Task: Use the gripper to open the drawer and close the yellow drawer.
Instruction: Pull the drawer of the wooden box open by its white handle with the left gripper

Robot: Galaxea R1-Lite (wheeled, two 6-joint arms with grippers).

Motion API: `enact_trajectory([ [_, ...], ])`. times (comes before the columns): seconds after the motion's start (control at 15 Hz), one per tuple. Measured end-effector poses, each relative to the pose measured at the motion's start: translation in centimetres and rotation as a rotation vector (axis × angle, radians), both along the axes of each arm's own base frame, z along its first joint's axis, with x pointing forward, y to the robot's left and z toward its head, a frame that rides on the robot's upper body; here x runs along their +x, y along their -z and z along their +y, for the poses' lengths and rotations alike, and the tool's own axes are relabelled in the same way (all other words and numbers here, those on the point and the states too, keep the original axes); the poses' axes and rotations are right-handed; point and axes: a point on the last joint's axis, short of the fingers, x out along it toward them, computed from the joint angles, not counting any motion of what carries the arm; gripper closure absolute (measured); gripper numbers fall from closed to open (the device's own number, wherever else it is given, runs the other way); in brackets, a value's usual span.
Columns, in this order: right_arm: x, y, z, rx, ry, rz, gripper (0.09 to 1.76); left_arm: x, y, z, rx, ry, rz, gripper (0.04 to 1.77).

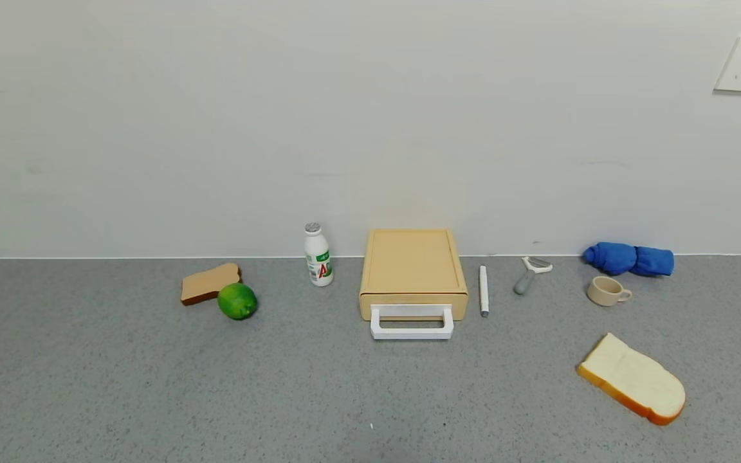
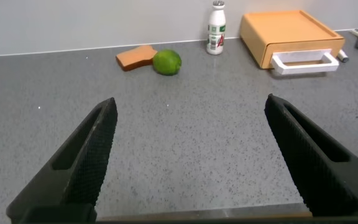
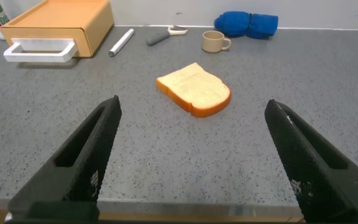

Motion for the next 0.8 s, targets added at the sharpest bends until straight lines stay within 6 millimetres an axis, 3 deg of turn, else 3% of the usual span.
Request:
enact_trajectory([
  [0.33, 0.0, 0.0, 0.0, 0.0, 0.0, 0.0, 0.15, 2.4, -5.2, 0.0, 0.016, 0.083, 0.166, 0.09],
  [0.8, 0.0, 0.0, 0.0, 0.0, 0.0, 0.0, 0.15, 10.6, -11.4, -1.5, 0.075, 0.242, 0.451, 0.09],
])
